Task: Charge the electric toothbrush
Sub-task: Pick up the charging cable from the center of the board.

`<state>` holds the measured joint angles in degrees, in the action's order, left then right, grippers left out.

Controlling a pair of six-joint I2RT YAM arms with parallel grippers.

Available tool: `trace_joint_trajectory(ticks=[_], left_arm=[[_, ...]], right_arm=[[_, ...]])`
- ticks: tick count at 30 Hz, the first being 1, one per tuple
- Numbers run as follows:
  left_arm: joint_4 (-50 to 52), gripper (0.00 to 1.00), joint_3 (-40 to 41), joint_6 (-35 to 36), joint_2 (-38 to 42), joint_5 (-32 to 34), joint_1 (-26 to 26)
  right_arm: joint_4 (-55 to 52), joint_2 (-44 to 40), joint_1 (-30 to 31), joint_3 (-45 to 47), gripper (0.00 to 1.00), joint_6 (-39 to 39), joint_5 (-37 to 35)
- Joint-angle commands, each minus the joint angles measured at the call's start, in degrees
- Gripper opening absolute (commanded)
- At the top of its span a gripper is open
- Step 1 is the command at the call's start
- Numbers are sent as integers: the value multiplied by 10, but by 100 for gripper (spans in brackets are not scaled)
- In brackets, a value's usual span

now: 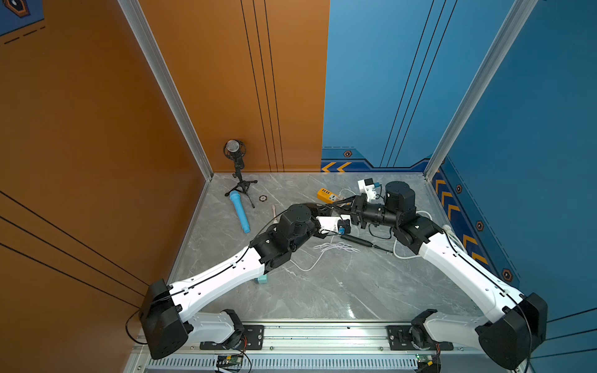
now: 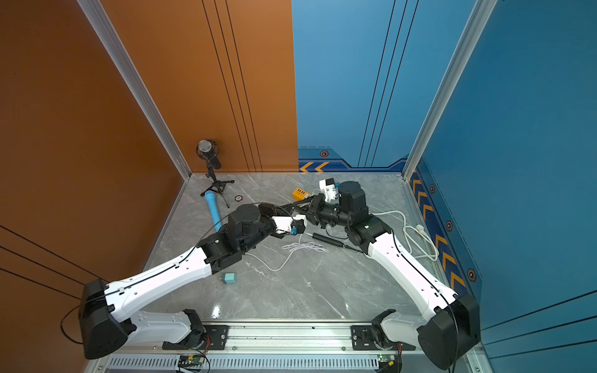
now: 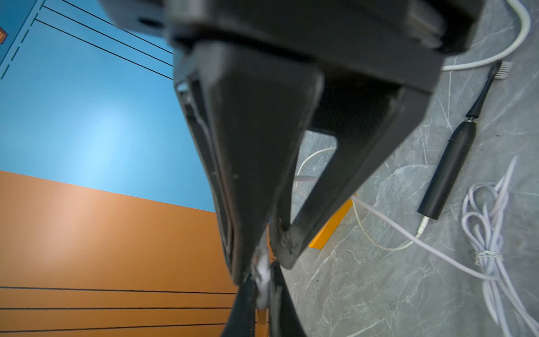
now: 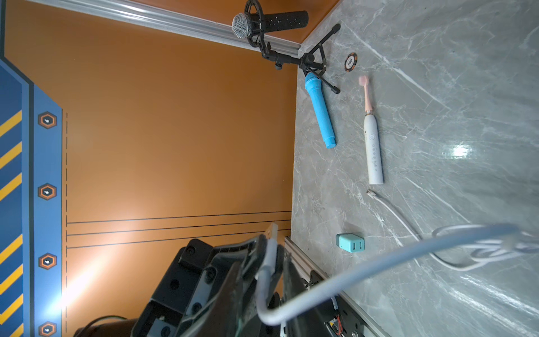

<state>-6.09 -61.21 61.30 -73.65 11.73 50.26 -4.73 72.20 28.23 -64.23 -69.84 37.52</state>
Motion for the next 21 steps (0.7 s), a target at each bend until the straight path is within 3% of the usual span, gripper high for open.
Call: trace_joint_trajectory(ticks=[1,3,4,7,8,10,12,14,21], left_arm=[[-7,0,-20,7,-3,-35,6],[-7,1,-19,8,-4,-35,8],[-7,9,-18,7,-4,-33,8],[-5,57,-14,-34,10,-44,0],[6,73,-14,-85,23,-64,-8],[100,93,-50,-184,41,-143,-39],[233,94,-119,-288,35,-259,-87],[298,94,-147,-324,29,-330,-109],[326,89,-161,-348,8,-428,-144]], right_arm=[[16,1,3,-6,14,8,-20],[15,-1,3,-6,4,15,-24],[15,-2,3,-7,2,20,-25],[4,-6,0,-11,0,48,-34],[-1,-9,-5,-12,0,72,-39],[-15,-15,-16,-13,0,119,-43],[-46,-19,-26,-21,0,193,-33],[-57,-25,-34,-21,0,240,-14],[-69,-45,-41,-27,0,328,63]])
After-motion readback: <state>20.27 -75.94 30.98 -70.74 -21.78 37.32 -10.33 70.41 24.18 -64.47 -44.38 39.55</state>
